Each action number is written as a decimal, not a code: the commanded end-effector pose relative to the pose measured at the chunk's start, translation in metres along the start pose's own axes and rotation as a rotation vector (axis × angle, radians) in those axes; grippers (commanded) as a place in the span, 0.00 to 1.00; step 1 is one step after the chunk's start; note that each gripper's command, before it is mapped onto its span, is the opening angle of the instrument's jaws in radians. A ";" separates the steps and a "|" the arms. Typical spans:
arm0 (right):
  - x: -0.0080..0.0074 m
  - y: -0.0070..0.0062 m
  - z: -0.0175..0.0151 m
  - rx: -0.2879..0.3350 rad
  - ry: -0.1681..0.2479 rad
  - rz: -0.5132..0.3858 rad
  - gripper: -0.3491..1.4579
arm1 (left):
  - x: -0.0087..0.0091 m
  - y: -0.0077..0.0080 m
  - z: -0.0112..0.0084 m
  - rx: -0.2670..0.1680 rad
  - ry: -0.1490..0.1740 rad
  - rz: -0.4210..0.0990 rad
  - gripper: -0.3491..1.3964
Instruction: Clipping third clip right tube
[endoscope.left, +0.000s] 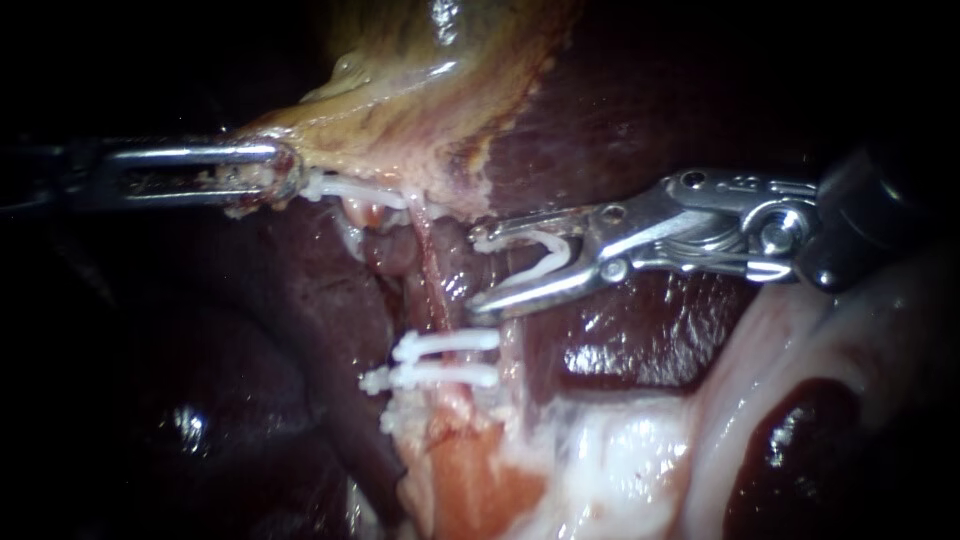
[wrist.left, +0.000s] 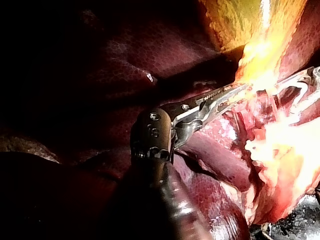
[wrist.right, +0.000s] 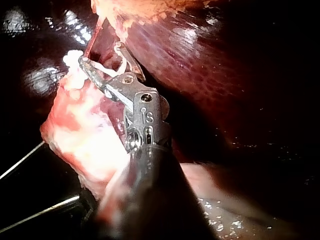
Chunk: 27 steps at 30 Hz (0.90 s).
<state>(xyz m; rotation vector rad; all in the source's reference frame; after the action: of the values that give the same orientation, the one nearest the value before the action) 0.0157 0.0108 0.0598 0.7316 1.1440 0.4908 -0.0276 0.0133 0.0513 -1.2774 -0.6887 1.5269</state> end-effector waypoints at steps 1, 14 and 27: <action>0.0000 0.0001 0.0005 0.000 0.006 0.010 0.47 | 0.0000 0.0000 0.0000 0.000 0.000 0.000 0.00; 0.0008 0.0002 0.0043 0.014 0.043 0.057 0.47 | 0.0000 0.0000 0.0001 0.000 0.000 0.000 0.00; 0.0017 -0.0008 0.0068 0.045 0.087 0.079 0.47 | 0.0000 0.0000 0.0000 0.000 0.000 0.000 0.00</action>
<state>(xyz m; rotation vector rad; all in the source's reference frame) 0.0227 0.0096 0.0597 0.8086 1.2179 0.5671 -0.0277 0.0133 0.0513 -1.2774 -0.6890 1.5270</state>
